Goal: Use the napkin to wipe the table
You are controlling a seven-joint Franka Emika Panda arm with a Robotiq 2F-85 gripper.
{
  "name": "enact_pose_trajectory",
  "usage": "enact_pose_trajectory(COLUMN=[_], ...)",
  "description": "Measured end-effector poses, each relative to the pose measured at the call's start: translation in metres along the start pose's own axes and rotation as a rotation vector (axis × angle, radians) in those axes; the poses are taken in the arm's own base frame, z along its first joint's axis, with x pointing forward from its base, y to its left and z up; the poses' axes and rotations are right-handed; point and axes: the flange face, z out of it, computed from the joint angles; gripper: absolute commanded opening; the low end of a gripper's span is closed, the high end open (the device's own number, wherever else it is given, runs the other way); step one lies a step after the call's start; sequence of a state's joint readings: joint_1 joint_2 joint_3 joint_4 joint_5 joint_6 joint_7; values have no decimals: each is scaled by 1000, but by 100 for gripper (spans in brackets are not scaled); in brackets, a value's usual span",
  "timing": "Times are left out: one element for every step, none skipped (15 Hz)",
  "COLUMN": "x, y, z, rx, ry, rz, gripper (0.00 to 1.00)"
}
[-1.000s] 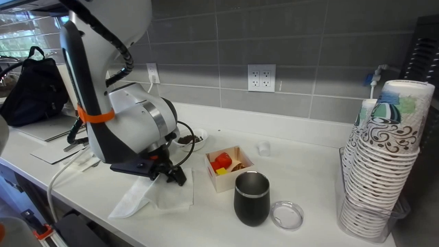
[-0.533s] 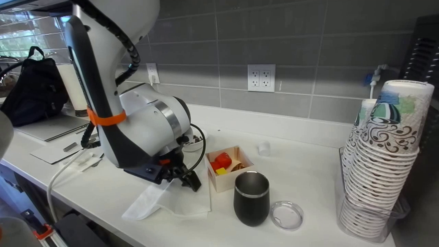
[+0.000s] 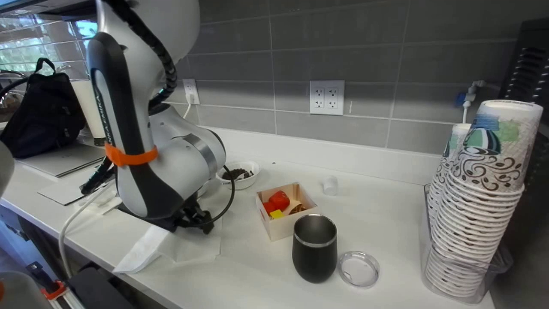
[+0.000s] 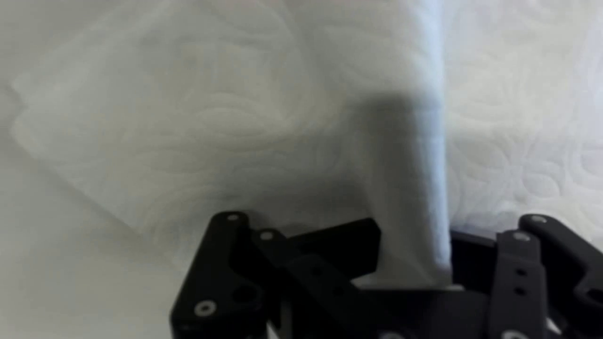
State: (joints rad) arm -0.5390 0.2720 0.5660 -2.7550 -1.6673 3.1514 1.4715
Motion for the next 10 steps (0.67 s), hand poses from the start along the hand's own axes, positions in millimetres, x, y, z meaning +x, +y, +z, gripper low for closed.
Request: enact_pose_trajectory(x=[-4,-8,-14,-19,-26,-34,-42,-50,-52,-53], y=[-12,-24,-36,-46,-53,-60,-64,-65,-65,-64], z=[-2,-4,-6,-7,-6,-4,-1,3,4,4], rx=[38,73,105,129,143,151,155,145,139,129], ry=[-2,-6,-13,-23,-36,-51,-69,-86,-90,-89], rz=[-29,-57,-84,-110,-133,-153,-168,-176,-183,-183], gripper=[0,0,0,0,0,0,0,0,0,0])
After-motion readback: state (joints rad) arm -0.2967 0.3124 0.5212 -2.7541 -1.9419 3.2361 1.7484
